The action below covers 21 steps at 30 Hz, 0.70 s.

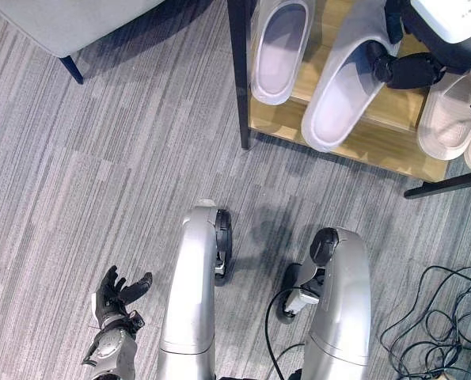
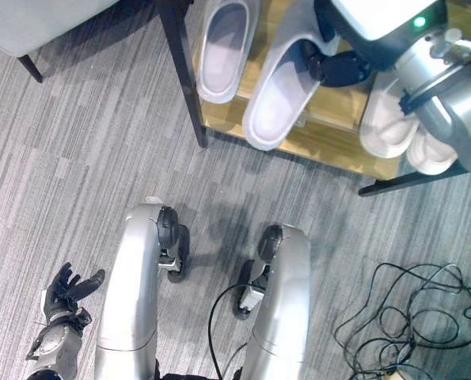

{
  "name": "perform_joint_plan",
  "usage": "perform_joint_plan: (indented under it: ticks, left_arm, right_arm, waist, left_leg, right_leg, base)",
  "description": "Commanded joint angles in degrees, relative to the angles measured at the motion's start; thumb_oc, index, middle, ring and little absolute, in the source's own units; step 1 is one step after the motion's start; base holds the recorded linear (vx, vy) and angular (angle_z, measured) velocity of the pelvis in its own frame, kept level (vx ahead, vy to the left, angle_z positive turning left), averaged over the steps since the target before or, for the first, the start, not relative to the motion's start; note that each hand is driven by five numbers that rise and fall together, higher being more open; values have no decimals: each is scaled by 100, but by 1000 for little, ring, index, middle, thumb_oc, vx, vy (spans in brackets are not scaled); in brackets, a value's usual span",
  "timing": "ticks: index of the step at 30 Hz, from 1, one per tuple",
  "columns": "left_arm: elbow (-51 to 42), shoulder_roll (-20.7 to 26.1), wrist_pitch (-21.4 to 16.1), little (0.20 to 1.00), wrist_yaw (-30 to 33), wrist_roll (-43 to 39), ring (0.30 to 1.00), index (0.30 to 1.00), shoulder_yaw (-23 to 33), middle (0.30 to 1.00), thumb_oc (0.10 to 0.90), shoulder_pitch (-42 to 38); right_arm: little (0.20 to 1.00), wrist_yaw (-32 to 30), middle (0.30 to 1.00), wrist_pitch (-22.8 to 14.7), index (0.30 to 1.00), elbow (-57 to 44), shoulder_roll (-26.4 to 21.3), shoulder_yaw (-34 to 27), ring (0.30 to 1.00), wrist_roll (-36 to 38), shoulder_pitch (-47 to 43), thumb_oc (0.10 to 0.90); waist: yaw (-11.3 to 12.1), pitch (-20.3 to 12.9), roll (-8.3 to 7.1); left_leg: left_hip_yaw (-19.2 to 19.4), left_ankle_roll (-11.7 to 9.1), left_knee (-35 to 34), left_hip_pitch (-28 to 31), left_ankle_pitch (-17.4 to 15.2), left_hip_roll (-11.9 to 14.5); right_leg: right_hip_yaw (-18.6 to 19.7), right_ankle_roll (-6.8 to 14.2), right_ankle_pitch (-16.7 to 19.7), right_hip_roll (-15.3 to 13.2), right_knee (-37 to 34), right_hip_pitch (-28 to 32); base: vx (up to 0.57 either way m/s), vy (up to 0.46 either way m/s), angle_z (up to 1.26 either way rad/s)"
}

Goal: Arrange the slippers neatly on the shoe rack.

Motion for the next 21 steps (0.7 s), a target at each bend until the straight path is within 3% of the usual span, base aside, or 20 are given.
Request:
perform_joint_plan:
  ticks: [1, 15, 21]
  left_arm:
    - [-89, 427, -448, 900, -60, -109, 900, 900, 194, 900, 800, 315]
    - [295, 531, -417, 900, -90, 115, 900, 900, 138, 900, 800, 308]
    - [-51, 618, -440, 900, -62, 175, 900, 900, 98, 900, 800, 526]
  right_arm:
    - [300, -332, 300, 349, 300, 101, -273, -378, 300, 113, -1216, 400]
    - [300, -361, 300, 631, 300, 474, 36, 372, 300, -144, -2219, 400]
    - [300, -328, 300, 673, 300, 500, 13, 388, 300, -193, -2214, 400]
  waist:
    - [106, 1, 25]
    - [85, 1, 67]
    - [99, 1, 67]
  left_leg:
    - [-1063, -129, 561, 728, -1584, 14]
    - [-1101, -150, 465, 728, -1606, 27]
    - [-1111, -141, 446, 728, -1620, 13]
  right_leg:
    - [529, -362, 261, 117, -347, -79]
    - [530, -397, 250, 139, -423, -79]
    - [526, -400, 245, 132, -440, -79]
  base:
    - [0, 0, 0]
    - [3, -2, 0]
    - [5, -3, 0]
